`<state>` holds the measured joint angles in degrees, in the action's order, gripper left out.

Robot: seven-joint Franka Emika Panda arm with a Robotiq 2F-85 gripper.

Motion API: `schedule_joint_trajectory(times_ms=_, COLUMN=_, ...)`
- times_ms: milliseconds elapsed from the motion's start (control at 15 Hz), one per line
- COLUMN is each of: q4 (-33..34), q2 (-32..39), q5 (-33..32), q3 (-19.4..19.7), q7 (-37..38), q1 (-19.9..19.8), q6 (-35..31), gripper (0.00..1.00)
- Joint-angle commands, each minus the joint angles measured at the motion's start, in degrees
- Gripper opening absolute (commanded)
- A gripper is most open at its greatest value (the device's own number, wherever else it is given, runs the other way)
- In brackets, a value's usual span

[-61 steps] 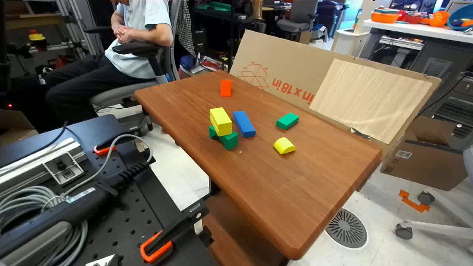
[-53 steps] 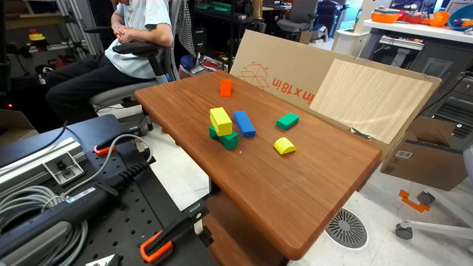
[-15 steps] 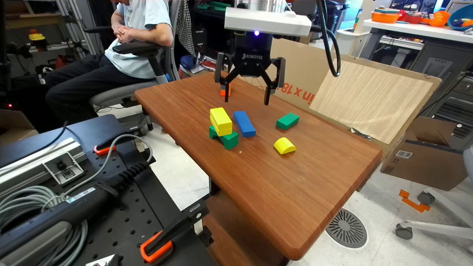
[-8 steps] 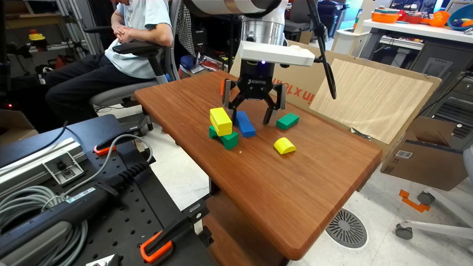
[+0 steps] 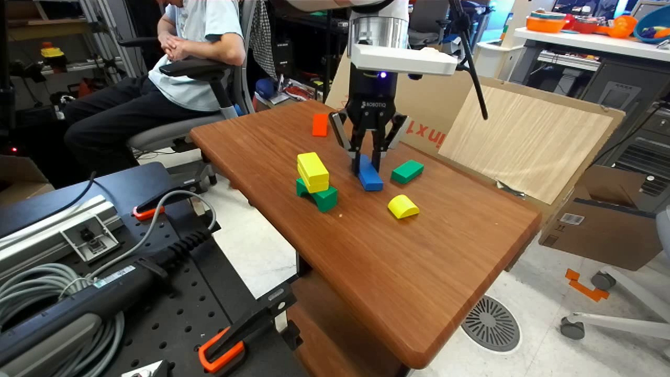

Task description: Pick up the blue block and place it on the rectangular yellow block

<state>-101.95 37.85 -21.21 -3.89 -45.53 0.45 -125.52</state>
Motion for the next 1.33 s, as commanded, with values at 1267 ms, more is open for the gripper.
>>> schedule_joint_trajectory(times_ms=1267, q4=-36.13, q2=-33.92, q5=-7.25, q3=2.13, q7=15.80, q1=0.22, q6=-8.62, gripper=0.09)
